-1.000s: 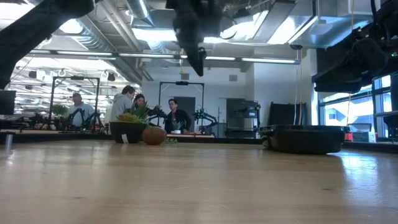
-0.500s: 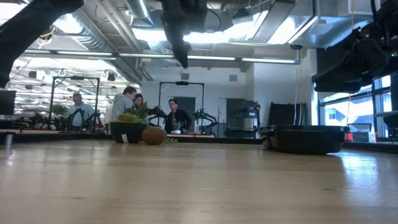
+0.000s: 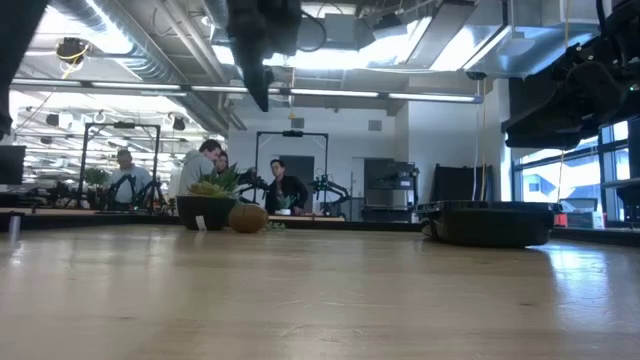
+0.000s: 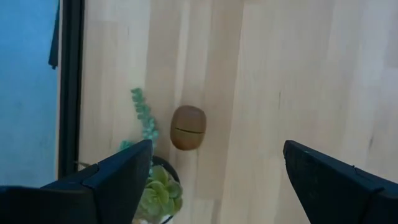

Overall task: Pick and placing Produce into tupperware
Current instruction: Put the brown kiwi into the black bin

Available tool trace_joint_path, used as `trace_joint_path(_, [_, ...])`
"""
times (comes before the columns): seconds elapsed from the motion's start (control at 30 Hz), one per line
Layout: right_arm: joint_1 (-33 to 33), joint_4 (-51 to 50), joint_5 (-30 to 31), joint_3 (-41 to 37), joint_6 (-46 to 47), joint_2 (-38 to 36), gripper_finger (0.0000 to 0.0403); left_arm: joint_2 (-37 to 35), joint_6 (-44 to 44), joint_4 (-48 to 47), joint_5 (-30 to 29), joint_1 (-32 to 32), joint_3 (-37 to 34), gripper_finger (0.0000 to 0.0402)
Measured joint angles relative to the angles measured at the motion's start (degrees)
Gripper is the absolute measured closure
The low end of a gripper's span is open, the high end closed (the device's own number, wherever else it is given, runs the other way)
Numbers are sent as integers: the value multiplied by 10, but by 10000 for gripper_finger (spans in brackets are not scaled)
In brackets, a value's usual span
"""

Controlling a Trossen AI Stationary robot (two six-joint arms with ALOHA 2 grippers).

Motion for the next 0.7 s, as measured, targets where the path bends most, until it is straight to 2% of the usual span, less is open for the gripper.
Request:
trace_joint_path(0.2, [0,4,0,0,0,0,121,-91,0,161,-4,9,-209,48])
trace_joint_path(0.33, [0,4,0,0,2,0,121,-124,10,259,-5,19,-315,48])
trace_joint_path(0.53, [0,6,0,0,2,0,121,-124,38,366,0,20,-410,48])
trace_joint_path(0.7, [0,7,0,0,3,0,121,-124,43,433,19,17,-447,48])
